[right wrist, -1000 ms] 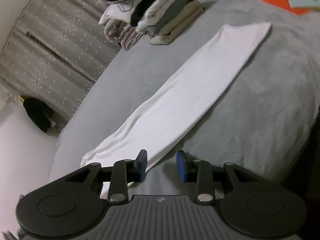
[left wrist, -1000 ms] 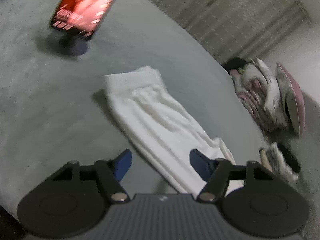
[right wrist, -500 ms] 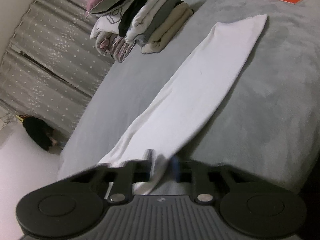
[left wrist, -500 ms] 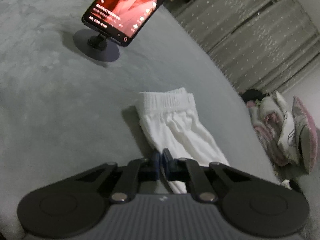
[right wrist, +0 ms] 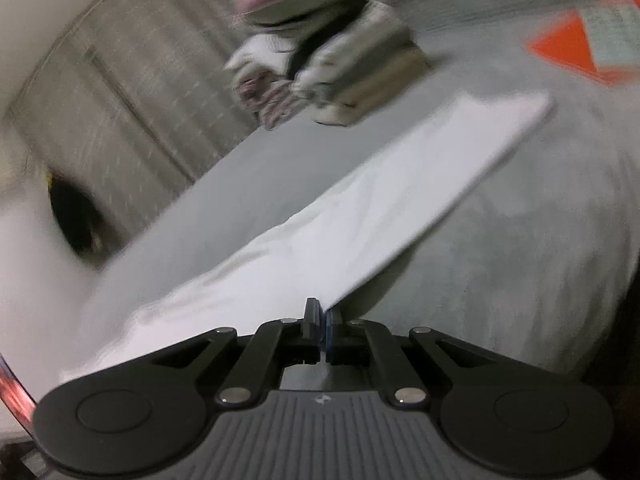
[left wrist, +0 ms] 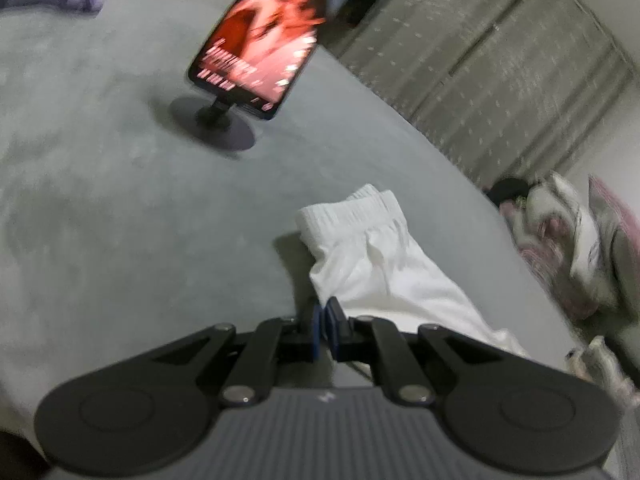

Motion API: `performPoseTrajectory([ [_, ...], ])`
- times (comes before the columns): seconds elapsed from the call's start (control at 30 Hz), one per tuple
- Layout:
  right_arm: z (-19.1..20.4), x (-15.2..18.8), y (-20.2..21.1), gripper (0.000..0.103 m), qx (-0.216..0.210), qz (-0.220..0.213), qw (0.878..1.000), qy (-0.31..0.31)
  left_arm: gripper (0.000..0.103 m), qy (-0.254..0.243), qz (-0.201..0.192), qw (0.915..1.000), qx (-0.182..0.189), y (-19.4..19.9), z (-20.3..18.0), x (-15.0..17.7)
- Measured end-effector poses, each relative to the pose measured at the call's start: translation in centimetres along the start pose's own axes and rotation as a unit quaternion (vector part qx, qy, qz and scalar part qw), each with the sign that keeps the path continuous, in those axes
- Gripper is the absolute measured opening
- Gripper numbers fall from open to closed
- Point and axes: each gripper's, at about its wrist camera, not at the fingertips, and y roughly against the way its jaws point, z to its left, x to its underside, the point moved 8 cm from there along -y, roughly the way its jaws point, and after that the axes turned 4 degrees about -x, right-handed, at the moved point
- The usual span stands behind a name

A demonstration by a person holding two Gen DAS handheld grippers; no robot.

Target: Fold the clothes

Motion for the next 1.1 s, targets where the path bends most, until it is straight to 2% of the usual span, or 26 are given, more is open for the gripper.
performPoseTrajectory([
  [0.1,0.7,0.3,0.5,0.003,0.01,-0.001,0.999,0.05,0.008,-0.033,-0.003,0.9994,-0.013,0.5,-0.5,0.3],
  [0.2,1.2,0.6,1.3,0.01,0.012,0.002,0.997,0.077,0.01,-0.053,-0.009,0.9983,-0.022,1.7,-0.7,0.1],
  [0.27,1.7,0.7,2.1,0.014,0.02,-0.006,0.995,0.098,0.021,-0.063,-0.024,0.9973,-0.03,2.7,-0.8,-0.3],
  [0.33,2.3,0.7,2.9,0.024,0.032,-0.02,0.992,0.118,0.029,-0.072,-0.039,0.9959,-0.037,3.7,-0.9,-0.8],
  [0.4,3.2,0.5,3.5,0.03,0.047,-0.043,0.988,0.141,0.032,-0.088,-0.057,0.9938,-0.036,4.4,-1.4,-1.6],
  [0.47,3.9,0.0,3.4,0.03,0.056,-0.058,0.983,0.163,0.037,-0.11,-0.07,0.9908,-0.034,5.0,-2.2,-2.4],
  [0.67,8.7,-0.1,0.6,0.03,0.021,-0.051,0.974,0.221,0.035,-0.159,-0.048,0.9862,0.002,4.3,-6.3,-3.5],
  [0.7,9.5,0.0,-0.1,0.03,0.012,-0.047,0.973,0.227,0.034,-0.169,-0.037,0.9849,0.007,3.7,-6.9,-3.7],
  [0.77,11.0,0.4,-1.3,0.03,-0.002,-0.038,0.97,0.239,0.026,-0.194,-0.014,0.9808,0.015,2.1,-8.4,-4.0],
  [0.87,12.6,1.1,-2.8,0.03,-0.017,-0.028,0.967,0.253,0.023,-0.232,0.004,0.9725,0.022,-0.7,-9.7,-4.5],
  [0.93,13.2,1.7,-3.5,0.03,-0.02,-0.023,0.964,0.266,0.02,-0.251,0.014,0.9676,0.023,-2.8,-9.5,-4.7],
  [1.03,13.4,2.7,-4.6,0.03,-0.02,-0.009,0.959,0.282,0.013,-0.253,0.002,0.9674,-0.019,-5.2,-6.9,-4.7],
  [1.07,13.3,3.1,-5.0,0.03,-0.019,-0.001,0.958,0.287,0.006,-0.248,-0.001,0.9683,-0.03,-5.9,-6.0,-4.8],
  [1.1,13.1,3.5,-5.5,0.031,-0.017,0.008,0.956,0.291,0.006,-0.221,0.001,0.975,-0.028,-6.2,-4.9,-4.9],
])
